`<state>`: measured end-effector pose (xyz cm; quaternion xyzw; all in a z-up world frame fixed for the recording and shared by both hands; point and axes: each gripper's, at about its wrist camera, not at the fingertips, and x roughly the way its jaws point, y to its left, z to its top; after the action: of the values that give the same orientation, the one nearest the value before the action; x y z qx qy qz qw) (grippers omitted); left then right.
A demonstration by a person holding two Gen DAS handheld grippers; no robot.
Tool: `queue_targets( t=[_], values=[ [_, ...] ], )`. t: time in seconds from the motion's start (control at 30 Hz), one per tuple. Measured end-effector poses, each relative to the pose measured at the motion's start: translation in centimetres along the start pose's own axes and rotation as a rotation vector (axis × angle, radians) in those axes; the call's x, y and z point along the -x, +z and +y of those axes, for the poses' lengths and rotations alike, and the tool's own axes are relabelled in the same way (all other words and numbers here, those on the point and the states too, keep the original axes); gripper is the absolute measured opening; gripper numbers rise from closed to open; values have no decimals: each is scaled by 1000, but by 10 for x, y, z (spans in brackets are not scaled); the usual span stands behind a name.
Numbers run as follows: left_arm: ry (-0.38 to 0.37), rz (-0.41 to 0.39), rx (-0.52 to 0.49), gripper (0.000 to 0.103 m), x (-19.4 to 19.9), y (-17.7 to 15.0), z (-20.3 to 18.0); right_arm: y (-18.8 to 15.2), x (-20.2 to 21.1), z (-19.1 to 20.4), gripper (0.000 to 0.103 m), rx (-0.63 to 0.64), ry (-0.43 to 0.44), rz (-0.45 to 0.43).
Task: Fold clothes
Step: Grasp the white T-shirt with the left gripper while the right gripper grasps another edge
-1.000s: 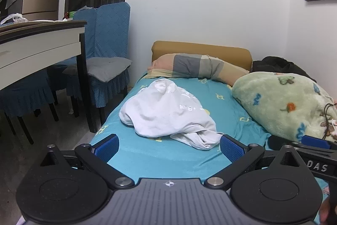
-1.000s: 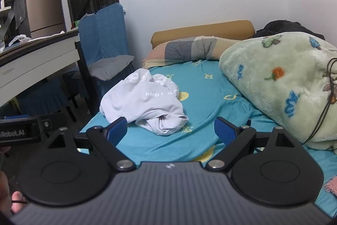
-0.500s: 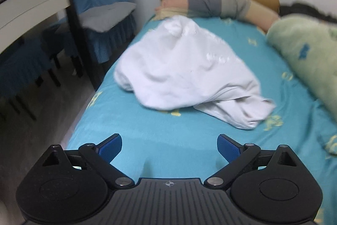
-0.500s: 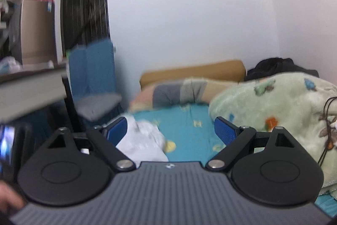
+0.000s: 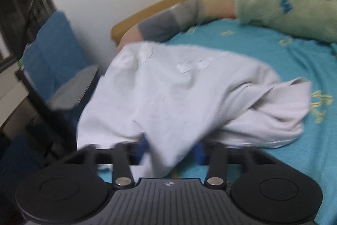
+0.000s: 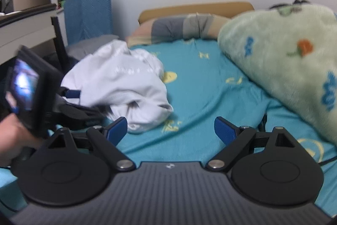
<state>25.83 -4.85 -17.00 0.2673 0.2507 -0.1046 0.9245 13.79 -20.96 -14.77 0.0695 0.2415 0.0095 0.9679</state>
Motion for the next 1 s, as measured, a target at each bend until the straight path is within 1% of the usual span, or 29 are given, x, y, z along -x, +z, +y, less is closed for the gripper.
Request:
queue_targets(
  t=[0.03,0.1,0.13,0.2,0.33,0.4,0.5,0.63,0.73,0.8,0.87,0.97,1.0],
  values=[
    [-36,-21,9,13,8,4,6,-1,-2,-3,91,-31,-4,7],
    [-82,-67,46,9,30,15,19,-2,-2,-7,91,-91,6,11],
    [-99,-89,56,8,43,21,25,-1,-1,-8,91,-99,13,5],
    [-144,-125,92,2,72,33,38,0,5,-5,91,-96,22,-14],
    [-195,-205,183,2,144,53,62,6,25,5,91,-60,43,-88],
    [-214,-226,196,2,181,57,65,9,39,12,91,-47,69,-121],
    [-252,-227,235,1,234,38,63,10,61,23,91,-21,106,-162],
    [-287,-251,285,1,281,17,66,8,91,39,91,38,162,-192],
    [-315,-293,336,1,304,9,70,3,106,53,91,98,210,-171],
    [-338,-326,363,1,315,7,72,-1,101,66,91,103,224,-92],
    [-349,-350,354,1,319,6,69,-6,95,79,91,108,238,-15],
    [-353,-351,348,2,316,6,63,-10,76,93,91,61,267,15],
    [-350,-350,350,2,314,5,61,-8,69,92,91,38,250,6]
  ],
)
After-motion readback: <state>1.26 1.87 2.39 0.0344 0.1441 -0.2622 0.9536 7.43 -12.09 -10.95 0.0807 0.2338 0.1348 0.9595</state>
